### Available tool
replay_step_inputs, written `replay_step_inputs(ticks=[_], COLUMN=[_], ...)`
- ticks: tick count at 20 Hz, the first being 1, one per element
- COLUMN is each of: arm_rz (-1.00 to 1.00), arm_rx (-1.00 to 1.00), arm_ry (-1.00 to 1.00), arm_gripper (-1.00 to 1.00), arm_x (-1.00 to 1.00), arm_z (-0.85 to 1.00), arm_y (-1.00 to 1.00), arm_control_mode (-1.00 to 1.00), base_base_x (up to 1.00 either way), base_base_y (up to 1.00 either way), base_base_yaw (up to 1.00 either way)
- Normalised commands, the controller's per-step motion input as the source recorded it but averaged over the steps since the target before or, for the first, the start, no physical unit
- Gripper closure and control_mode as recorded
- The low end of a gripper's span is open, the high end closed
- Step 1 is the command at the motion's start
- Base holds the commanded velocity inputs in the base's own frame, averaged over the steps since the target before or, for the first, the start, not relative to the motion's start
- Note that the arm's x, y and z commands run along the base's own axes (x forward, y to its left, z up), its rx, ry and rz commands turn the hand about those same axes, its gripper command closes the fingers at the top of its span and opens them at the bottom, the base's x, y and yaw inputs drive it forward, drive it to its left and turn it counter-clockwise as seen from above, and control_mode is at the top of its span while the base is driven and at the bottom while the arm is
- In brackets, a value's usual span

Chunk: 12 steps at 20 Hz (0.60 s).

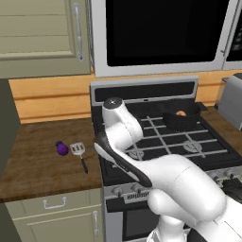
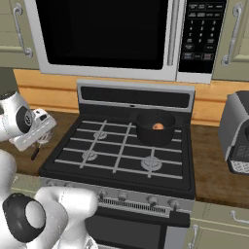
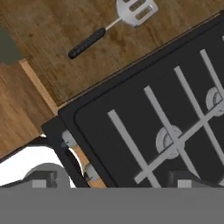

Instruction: Put the onion and eggplant in the pot. Retrieve the spatula and lightly stir the vegetables in the pot.

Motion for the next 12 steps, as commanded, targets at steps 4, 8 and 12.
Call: replay_step_inputs(ticks=[4,8,12], arm_rz=[0.00,-0.03,-0.08], arm_rx=[-0.12,-0.01,0.00], arm_ry=[0.24,0.21,0.03], arm_gripper=[-1.00,-1.00,-1.00], arm_x=[0.83,0.92,0.46], arm_z=[-0.14,-0.02,-0.10], arm_y=[1.00,1.00,0.78], arm_control_mode=[-1.00,-1.00,-1.00], base_base_x=[0.00,0.00,0.00], base_base_y=[0.00,0.00,0.00], base_base_yaw=[0.00,0.00,0.00])
